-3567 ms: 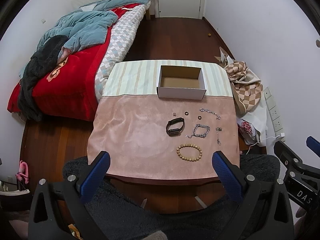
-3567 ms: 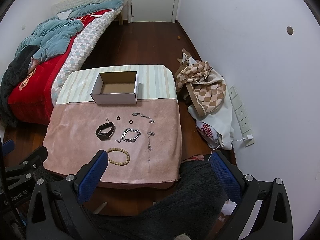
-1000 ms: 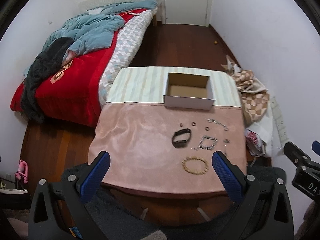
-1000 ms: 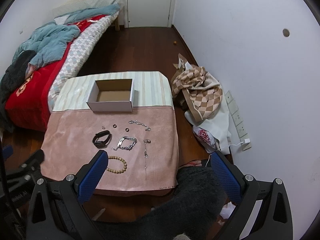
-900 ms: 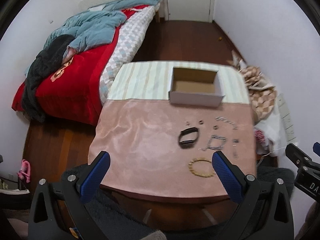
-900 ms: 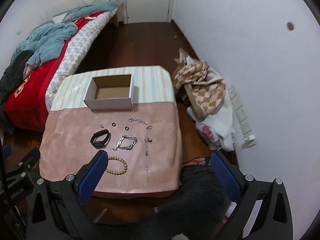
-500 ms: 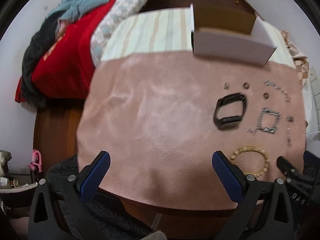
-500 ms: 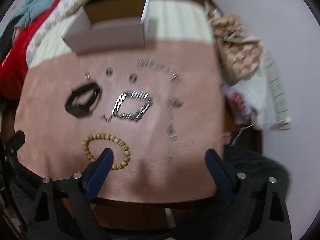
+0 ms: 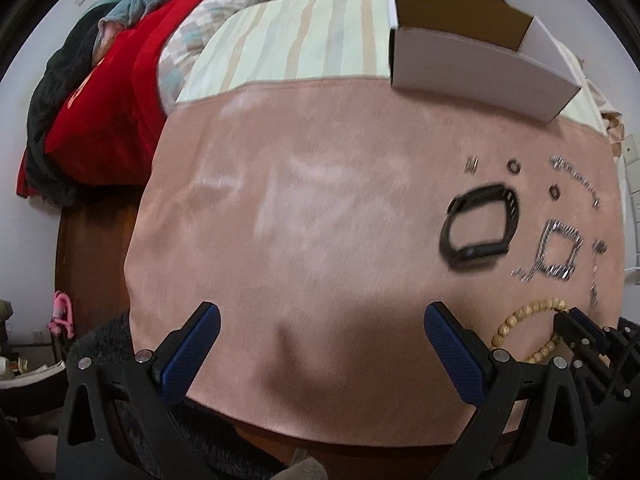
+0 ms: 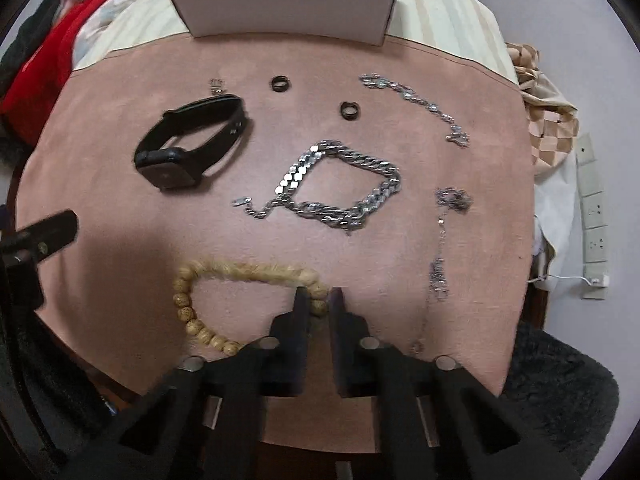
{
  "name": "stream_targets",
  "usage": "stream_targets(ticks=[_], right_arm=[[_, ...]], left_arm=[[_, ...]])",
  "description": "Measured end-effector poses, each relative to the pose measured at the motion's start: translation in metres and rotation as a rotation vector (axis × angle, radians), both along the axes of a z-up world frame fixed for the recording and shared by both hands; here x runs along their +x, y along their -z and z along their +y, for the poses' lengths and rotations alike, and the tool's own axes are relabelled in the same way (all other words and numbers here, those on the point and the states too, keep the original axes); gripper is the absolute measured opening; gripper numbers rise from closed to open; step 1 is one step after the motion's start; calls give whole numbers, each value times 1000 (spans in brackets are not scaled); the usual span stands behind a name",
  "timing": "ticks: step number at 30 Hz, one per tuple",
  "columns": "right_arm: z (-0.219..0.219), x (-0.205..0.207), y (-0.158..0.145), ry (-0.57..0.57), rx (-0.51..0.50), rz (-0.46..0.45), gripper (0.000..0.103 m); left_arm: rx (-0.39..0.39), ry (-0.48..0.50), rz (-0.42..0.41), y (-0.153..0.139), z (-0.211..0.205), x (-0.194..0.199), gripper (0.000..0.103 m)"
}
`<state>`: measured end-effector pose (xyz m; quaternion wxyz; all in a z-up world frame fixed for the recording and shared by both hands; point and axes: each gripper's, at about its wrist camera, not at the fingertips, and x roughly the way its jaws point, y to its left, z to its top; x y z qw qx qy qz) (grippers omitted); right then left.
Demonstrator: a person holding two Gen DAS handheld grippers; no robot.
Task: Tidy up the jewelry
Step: 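Grasp the black watch band with the left tool while the right tool grasps the wooden bead bracelet, then carry both held items into the white box and open both tools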
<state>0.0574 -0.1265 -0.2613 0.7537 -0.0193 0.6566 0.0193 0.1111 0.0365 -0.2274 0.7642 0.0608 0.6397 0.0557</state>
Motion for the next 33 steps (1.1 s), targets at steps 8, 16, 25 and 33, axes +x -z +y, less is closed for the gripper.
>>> stream_targets(ticks=[8,16,25,33], right_arm=[[-39,20,-28,123,42,-78,9],[-50,33,-21,131,54,-61,9],[-56,34,-13,159,135,-21,9],[-57,35,-39,162,240,-47,9]], left_arm=[[-152,-28,63,8,-7,41,103],[-240,29,162,38,-27,61,44],[-204,103,80,26,-29,46,2],[-173,102,-17,-22,-3,11,2]])
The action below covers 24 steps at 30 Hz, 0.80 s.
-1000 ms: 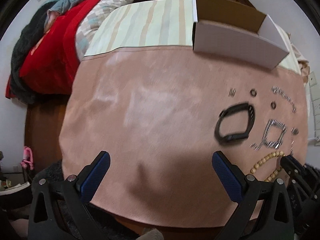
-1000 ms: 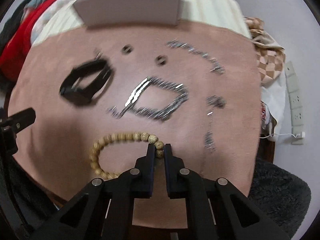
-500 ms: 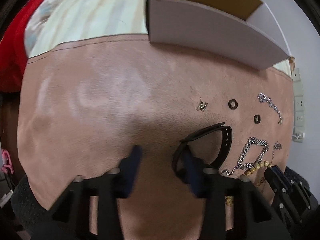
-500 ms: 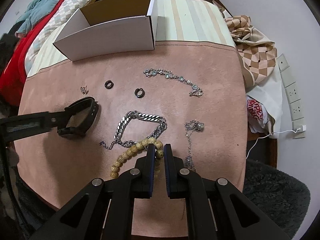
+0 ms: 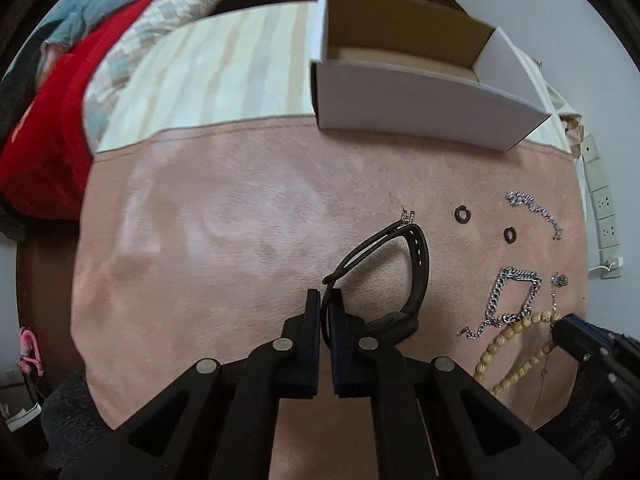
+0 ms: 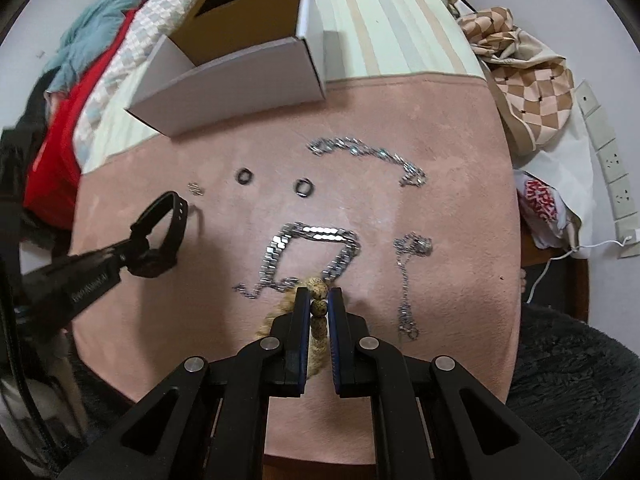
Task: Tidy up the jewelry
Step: 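Carry both held items into the white box and open both tools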
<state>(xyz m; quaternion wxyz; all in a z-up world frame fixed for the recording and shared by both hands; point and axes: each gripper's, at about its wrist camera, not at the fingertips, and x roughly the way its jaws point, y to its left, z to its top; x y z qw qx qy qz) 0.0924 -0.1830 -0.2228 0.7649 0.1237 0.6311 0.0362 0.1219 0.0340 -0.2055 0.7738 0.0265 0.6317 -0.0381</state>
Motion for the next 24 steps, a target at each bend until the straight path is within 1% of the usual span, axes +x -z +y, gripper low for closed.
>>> stream_targets(ticks=[4,5,6,8,9,10,11,12,15,17,19,22,24], right_arm=[[9,3,-26,-24,38,-39,9],[12,5,-34,-34,45,-53,9],[13,6,-43,-42,52,-69,9],[16,12,-59,-54,62,-96,9],[18,16,-69,-64,62,-115,9],[20,21,-80,-75,62,-137,9],[21,26,-90,-83,60,-155,9],[22,32,-100,-93,55,-176,9],[23,59,-128,-113,41,-234,9],[24,81,-144,-122,17,-277,9],[25,105,-151,-118,1,-293,9],[27,142,-149,-108,-14,-297,9],[28,162,-142,-101,-21,-287,9]], left_arm=[[-16,-7,-53,-37,11,-11,2],[-20,-9,-67,-37,8,-10,2],[-30,-13,-84,-49,11,-11,2],[-46,-19,-108,-61,11,1,2],[-48,-20,-123,-67,2,13,2],[-47,-20,-136,-63,-9,22,2],[-50,-22,-149,-65,-8,37,2],[-57,-24,-165,-74,-7,44,2],[-71,-30,-193,-84,-7,75,2],[-83,-31,-191,-84,-7,97,2],[-95,-27,-175,-80,-9,117,2],[-91,-16,-147,-69,-14,145,2],[-99,-12,-120,-59,-18,162,2]])
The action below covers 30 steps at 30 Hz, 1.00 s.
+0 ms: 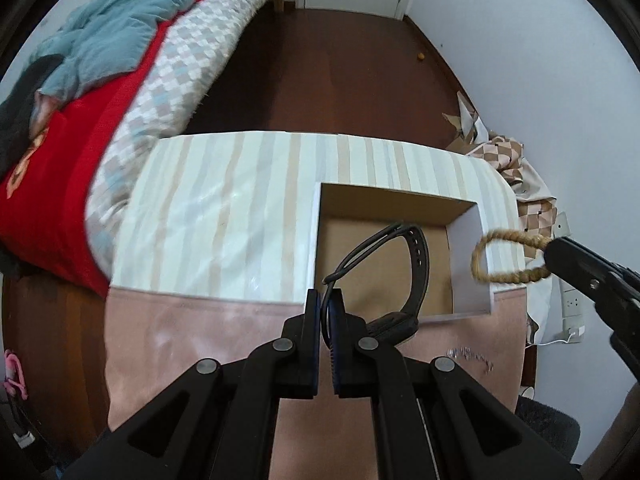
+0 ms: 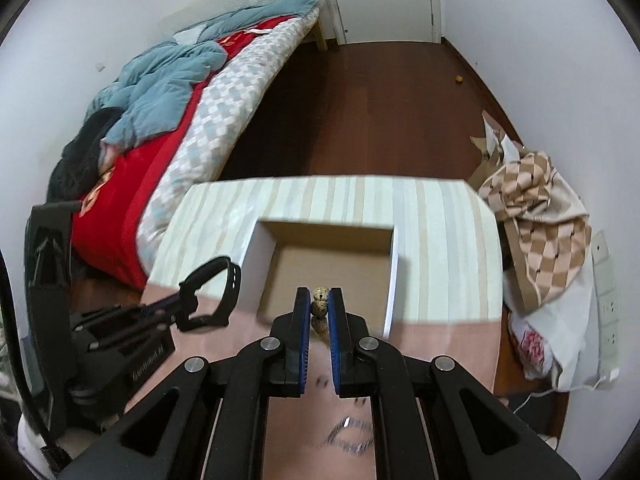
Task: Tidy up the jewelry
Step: 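Carry both held items into the white box and open both tools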
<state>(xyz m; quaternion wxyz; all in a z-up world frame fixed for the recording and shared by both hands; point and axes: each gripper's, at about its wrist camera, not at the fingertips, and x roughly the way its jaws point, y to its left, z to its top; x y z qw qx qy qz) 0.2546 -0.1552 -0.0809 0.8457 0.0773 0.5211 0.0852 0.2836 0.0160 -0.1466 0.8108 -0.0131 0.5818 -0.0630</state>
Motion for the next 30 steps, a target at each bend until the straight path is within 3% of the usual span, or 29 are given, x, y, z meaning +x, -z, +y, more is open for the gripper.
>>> stream_targets(ticks=[6,12,13,14,15,16,18,19,21,22,24,26,28,30], right_arm=[[-4,51,44,20,-16,76,9],[-6,71,73,-6,-7,128,9],[-7,72,75,-10,-3,140,10],[-9,74,79,-8,10,162,10],[-13,74,81,0,29,178,10],[-16,73,82,8,39,185,10],[-23,69,83,24,48,193,21],[-28,66,82,36,51,195,36],[-34,60,80,49,47,192,52],[-36,57,80,55,38,193,55],[-37,50,80,64,-27,189,61],[-35,42,81,68,-92,171,87],[-30,34,85,70,-154,171,97],[-24,27,89,66,-212,166,98]], left_arm=[[-39,9,78,31,-12,38,2],[-63,-6,139,41,-23,52,14],[-70,-9,142,41,-24,52,24],[-69,-10,140,39,-24,52,47],[-72,-11,127,35,-24,51,60],[-68,-13,111,31,-24,50,81],[-51,-14,88,24,-22,47,84],[-42,-16,83,21,-21,47,84],[-10,-29,62,16,-17,42,92],[6,-32,46,13,-15,40,100],[55,-40,1,9,-12,33,103],[93,-41,-32,7,-11,27,103],[115,-43,-52,10,-10,19,103],[126,-40,-61,14,-9,12,103]])
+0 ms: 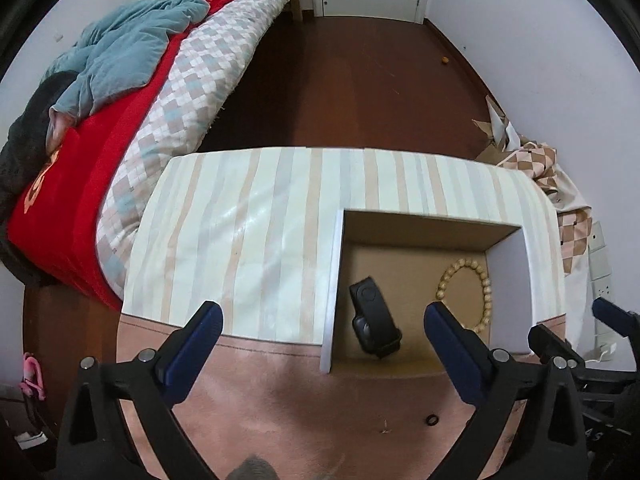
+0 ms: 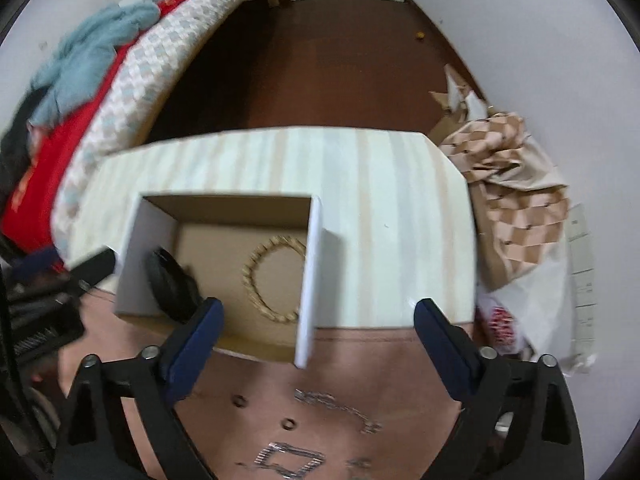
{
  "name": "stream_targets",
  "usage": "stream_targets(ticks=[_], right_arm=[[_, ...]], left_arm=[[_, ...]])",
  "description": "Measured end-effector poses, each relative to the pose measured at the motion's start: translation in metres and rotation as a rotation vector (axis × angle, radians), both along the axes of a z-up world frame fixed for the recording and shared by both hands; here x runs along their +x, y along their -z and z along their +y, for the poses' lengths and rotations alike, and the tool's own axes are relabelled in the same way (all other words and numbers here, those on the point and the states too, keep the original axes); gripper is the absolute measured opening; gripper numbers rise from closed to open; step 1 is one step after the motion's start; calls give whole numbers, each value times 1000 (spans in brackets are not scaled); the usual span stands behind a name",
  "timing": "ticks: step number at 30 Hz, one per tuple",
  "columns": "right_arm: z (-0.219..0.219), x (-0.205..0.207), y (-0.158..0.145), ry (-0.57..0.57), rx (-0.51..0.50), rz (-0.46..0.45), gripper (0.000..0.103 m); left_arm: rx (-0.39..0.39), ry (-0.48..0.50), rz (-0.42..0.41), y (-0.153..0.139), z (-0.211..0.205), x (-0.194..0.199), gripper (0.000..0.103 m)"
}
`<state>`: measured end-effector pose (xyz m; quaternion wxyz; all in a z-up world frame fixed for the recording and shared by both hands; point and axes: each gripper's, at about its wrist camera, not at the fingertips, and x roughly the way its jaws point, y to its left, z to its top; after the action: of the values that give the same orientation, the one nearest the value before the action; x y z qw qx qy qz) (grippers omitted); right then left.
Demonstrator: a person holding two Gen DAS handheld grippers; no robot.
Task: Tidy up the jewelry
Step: 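Carry both held items into the white box and open both tools, then withdraw the right tool from the box toward the silver chain bracelet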
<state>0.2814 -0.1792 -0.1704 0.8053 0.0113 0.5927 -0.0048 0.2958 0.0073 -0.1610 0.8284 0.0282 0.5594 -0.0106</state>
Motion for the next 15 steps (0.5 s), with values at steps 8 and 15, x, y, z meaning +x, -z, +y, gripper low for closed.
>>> stream_targets(ticks=[8,15], right_arm=[[2,-22,6,38,-70,-25,102],[0,-39,-16,67,-85,-80,102]], left_arm=[[26,-19,-13,4,3,-15,103],[42,-27,-63,-19,5,-34,103]])
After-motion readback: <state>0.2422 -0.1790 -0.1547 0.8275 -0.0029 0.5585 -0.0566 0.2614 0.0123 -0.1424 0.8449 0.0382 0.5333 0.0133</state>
